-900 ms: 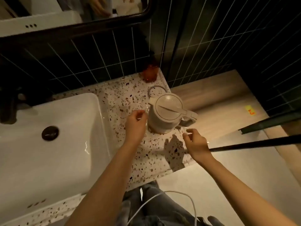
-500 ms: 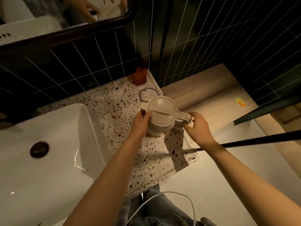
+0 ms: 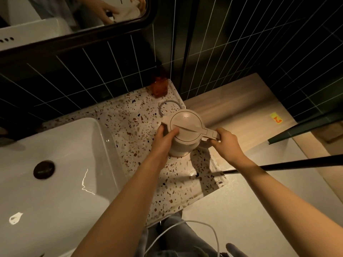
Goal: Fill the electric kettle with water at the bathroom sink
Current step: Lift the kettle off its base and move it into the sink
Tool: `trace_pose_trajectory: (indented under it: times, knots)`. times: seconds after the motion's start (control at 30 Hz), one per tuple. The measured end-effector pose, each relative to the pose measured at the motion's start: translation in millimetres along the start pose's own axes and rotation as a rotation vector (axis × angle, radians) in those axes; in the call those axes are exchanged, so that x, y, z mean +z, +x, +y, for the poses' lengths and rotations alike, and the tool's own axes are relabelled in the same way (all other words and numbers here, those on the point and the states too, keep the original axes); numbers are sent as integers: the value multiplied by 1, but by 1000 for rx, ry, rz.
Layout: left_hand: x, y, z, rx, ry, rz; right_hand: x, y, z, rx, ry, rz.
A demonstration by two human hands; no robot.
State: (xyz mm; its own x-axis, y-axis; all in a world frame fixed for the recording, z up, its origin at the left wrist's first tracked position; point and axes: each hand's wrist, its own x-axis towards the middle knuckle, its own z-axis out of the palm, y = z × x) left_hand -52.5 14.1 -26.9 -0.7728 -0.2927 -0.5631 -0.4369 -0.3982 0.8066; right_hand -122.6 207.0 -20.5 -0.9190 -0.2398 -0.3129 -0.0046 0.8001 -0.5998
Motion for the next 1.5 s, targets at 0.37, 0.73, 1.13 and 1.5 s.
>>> trace_pose_trajectory:
  times: [0.37, 0.73, 1.13, 1.5]
  knots:
    - [2, -15, 19, 84, -62, 93, -21, -25, -31, -133, 164, 68]
    - [-53, -76, 80, 270, -262, 245, -30, -50, -120, -308, 505, -302]
    - [-170, -150, 75, 323, -453, 461, 55, -74, -205, -420, 557, -689]
    - [-313, -203, 62, 281, -358, 489, 166, -151, -281, -272, 767, -780]
